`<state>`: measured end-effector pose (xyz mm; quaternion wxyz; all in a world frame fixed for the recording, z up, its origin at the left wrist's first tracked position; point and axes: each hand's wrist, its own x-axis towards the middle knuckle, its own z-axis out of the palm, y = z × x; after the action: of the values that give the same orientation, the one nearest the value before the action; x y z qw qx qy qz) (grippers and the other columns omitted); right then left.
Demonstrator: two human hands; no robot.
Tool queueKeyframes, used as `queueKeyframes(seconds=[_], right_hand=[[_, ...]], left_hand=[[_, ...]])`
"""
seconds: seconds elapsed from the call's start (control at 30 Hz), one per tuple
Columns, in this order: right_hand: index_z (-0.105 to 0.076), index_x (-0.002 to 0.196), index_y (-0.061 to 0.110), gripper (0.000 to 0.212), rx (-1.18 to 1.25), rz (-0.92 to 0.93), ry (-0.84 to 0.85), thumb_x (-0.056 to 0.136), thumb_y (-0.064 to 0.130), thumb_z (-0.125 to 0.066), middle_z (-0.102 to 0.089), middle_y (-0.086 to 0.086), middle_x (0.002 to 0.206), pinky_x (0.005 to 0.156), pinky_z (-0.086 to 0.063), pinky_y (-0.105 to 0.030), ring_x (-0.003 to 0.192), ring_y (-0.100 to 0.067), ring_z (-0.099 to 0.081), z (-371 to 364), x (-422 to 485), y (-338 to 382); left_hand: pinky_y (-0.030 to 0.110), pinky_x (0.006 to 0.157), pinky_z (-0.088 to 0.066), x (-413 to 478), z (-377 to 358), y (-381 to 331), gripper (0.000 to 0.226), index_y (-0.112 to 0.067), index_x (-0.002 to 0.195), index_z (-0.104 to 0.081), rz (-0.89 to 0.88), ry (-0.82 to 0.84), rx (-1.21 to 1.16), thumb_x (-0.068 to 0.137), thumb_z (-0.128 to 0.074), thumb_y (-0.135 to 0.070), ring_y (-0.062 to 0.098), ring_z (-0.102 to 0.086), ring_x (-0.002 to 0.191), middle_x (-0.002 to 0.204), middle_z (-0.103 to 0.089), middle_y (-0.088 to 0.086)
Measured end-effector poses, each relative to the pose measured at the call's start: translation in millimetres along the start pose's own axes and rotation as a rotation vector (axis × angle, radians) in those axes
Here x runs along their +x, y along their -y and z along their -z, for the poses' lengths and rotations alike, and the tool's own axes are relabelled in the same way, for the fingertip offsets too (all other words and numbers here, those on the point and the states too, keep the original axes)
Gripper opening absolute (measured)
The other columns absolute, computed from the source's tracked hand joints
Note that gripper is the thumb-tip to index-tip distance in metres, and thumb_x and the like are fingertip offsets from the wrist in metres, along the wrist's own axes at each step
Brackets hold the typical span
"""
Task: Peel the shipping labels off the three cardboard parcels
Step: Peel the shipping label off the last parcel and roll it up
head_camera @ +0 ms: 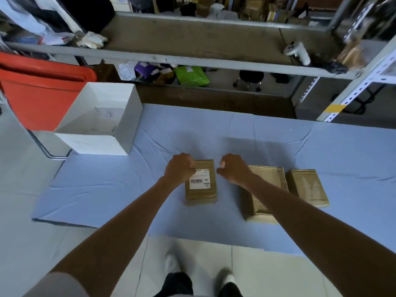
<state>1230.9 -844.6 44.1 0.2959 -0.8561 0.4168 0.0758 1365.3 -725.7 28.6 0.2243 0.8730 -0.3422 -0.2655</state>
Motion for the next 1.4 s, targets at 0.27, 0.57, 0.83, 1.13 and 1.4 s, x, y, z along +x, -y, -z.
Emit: queueKeyframes(seconds=[0.27, 0.57, 0.83, 1.13, 1.4], right_hand=[[-0.058, 0.115, 0.002, 0.032, -0.036, -0.098, 0.025, 0.089, 0.021, -0.058, -0.061, -0.016, 0.120, 0.096, -0.047, -0.039, 0.113, -0.032, -0.057, -29, 0, 19], [-0.051, 0.122, 0.002, 0.037, -0.055, -0.156, 0.062, 0.091, 0.024, -0.055, -0.058, -0.018, 0.122, 0.093, -0.050, -0.041, 0.112, -0.033, -0.056, -43, 3, 6], [-0.041, 0.131, 0.007, 0.074, 0.126, -0.132, 0.135, 0.075, 0.036, -0.079, -0.057, -0.015, 0.124, 0.095, -0.047, -0.042, 0.115, -0.032, -0.056, -69, 6, 0], [-0.037, 0.132, 0.014, 0.094, 0.268, -0.079, 0.077, 0.056, 0.023, -0.091, -0.061, -0.007, 0.123, 0.096, -0.050, -0.045, 0.114, -0.029, -0.057, -82, -1, -14], [-0.037, 0.127, 0.009, 0.094, 0.324, -0.081, -0.014, 0.052, 0.016, -0.093, -0.059, -0.010, 0.122, 0.094, -0.052, -0.048, 0.114, -0.031, -0.056, -81, -4, -11]], left_hand=[[0.035, 0.090, -0.051, 11, 0, 23, 0.025, -0.017, 0.098, -0.069, -0.016, 0.097, -0.031, 0.073, -0.066, -0.014, 0.026, -0.063, 0.103, 0.105, -0.070, 0.005], [0.036, 0.097, -0.040, 12, -17, 40, 0.050, -0.008, 0.124, -0.046, 0.025, 0.103, -0.043, 0.080, -0.068, -0.015, 0.033, -0.052, 0.115, 0.124, -0.051, 0.017], [0.036, 0.086, -0.051, 3, -32, 51, 0.055, -0.008, 0.122, -0.051, -0.066, 0.017, -0.238, 0.074, -0.076, -0.009, 0.024, -0.064, 0.097, 0.111, -0.064, 0.010], [0.013, 0.076, -0.053, 1, -43, 55, 0.045, -0.009, 0.116, -0.060, -0.062, -0.072, -0.396, 0.074, -0.074, -0.002, 0.021, -0.067, 0.094, 0.111, -0.066, 0.007], [0.005, 0.065, -0.051, 2, -45, 47, 0.041, -0.010, 0.116, -0.060, -0.084, -0.097, -0.415, 0.078, -0.068, 0.003, 0.018, -0.066, 0.095, 0.115, -0.066, 0.008]])
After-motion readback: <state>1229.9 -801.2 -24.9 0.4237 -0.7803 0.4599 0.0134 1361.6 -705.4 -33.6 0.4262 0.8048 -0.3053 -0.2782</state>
